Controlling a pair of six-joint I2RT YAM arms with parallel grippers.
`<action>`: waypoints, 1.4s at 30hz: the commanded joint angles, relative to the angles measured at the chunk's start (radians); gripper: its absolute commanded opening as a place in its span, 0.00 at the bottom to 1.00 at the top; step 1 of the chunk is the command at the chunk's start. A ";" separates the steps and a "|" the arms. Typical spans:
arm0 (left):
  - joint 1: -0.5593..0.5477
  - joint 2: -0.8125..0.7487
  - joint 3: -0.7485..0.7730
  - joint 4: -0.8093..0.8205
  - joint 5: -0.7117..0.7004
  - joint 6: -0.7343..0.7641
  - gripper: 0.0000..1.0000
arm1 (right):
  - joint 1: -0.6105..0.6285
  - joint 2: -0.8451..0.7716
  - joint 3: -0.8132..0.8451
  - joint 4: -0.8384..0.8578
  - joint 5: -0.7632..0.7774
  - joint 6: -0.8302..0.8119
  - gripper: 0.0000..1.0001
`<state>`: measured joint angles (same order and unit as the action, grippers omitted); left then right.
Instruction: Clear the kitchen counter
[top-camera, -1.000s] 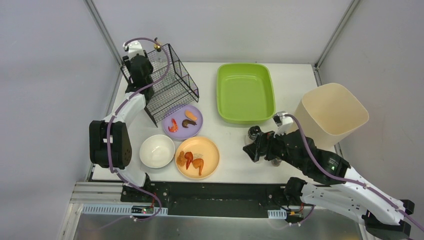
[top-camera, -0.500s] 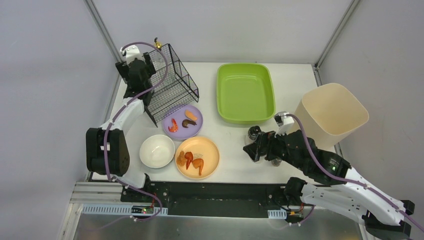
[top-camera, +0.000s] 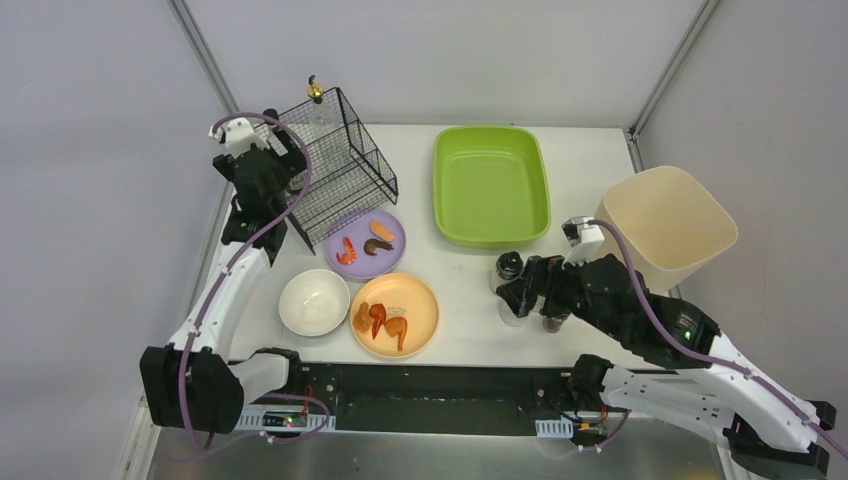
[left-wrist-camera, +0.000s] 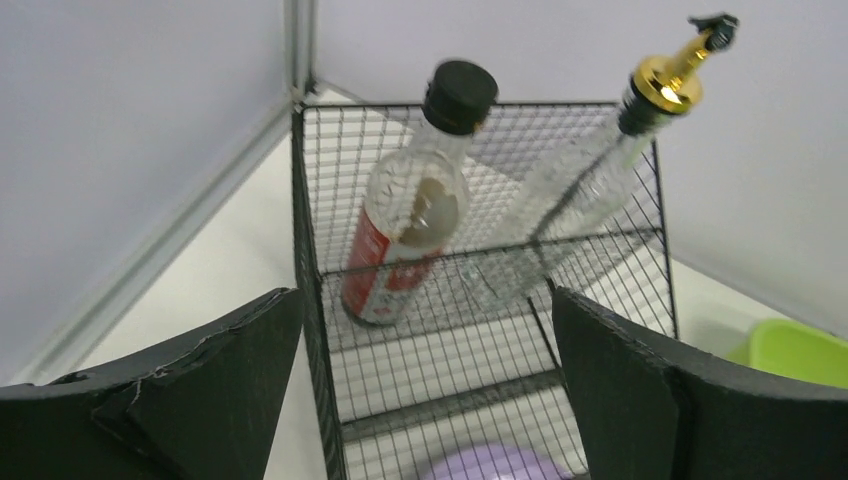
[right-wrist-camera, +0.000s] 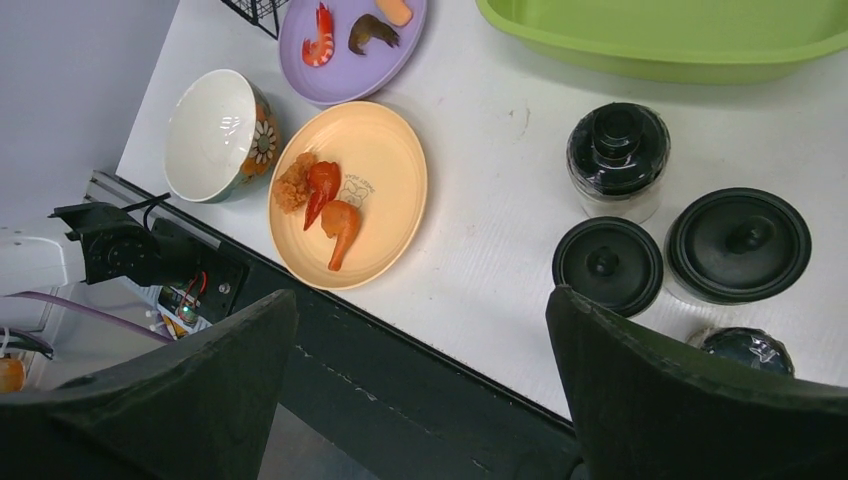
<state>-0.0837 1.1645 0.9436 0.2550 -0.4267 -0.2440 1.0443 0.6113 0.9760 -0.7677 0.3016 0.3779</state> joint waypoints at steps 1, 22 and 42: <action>-0.023 -0.091 -0.025 -0.135 0.116 -0.139 0.99 | 0.004 0.005 0.044 -0.059 0.054 0.028 1.00; -0.531 -0.139 -0.090 -0.203 0.410 -0.187 0.99 | 0.004 -0.005 0.052 -0.217 0.163 0.094 1.00; -0.823 0.347 0.213 -0.284 0.591 -0.232 0.99 | 0.004 -0.056 0.060 -0.364 0.272 0.201 0.99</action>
<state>-0.8761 1.4685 1.0714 -0.0029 0.1295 -0.4507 1.0443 0.5713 0.9951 -1.0927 0.5331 0.5339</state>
